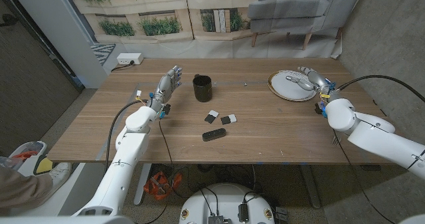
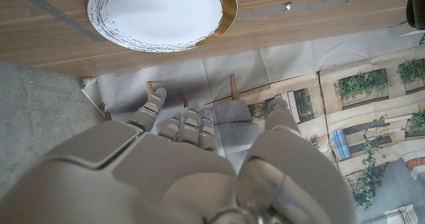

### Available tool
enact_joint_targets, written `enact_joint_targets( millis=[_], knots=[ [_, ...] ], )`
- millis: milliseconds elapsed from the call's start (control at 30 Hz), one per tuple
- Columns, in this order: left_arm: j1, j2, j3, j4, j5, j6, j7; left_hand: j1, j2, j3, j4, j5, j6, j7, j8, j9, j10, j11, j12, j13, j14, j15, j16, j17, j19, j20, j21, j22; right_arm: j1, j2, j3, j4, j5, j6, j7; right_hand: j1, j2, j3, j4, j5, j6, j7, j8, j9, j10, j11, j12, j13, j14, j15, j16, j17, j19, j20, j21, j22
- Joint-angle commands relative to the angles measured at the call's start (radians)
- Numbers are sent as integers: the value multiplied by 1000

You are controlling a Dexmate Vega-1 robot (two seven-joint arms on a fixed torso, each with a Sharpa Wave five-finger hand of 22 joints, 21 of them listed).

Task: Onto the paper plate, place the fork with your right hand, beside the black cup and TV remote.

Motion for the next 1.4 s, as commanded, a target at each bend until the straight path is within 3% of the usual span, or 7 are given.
enact_joint_targets(
  millis=[33,700,1400],
  knots=[
    [22,-3,-3,-30,3,9,11,2,6,2,-4,0,9,0,3,3,-3,4,4,2,-10,-4,5,2,7,2,-7,1,-78,-59,59,-46,16,-26,1,11,-1,2,-7,1,4,9,-2,2,2,4,-3,4,6,-6,4,4,5,0,3,2],
    [29,2,4,-59,10,24,7,1,7,1,-6,0,9,0,2,3,-3,2,4,2,-10,-3,5,2,9,1,-11,2,-154,-91,120,-75,25,-45,-1,15,-6,-1,-5,1,37,-7,7,2,39,-6,9,4,16,-7,5,5,8,21,-1,2],
    [31,2,2,-60,6,16,3,-1,8,-1,-8,-1,11,1,1,3,-3,3,4,2,-10,-2,5,2,10,2,-15,2,-221,-100,180,-100,23,-74,3,18,-6,-2,-5,2,34,-6,3,2,33,-7,5,4,24,-10,6,5,14,22,-1,2]
  ],
)
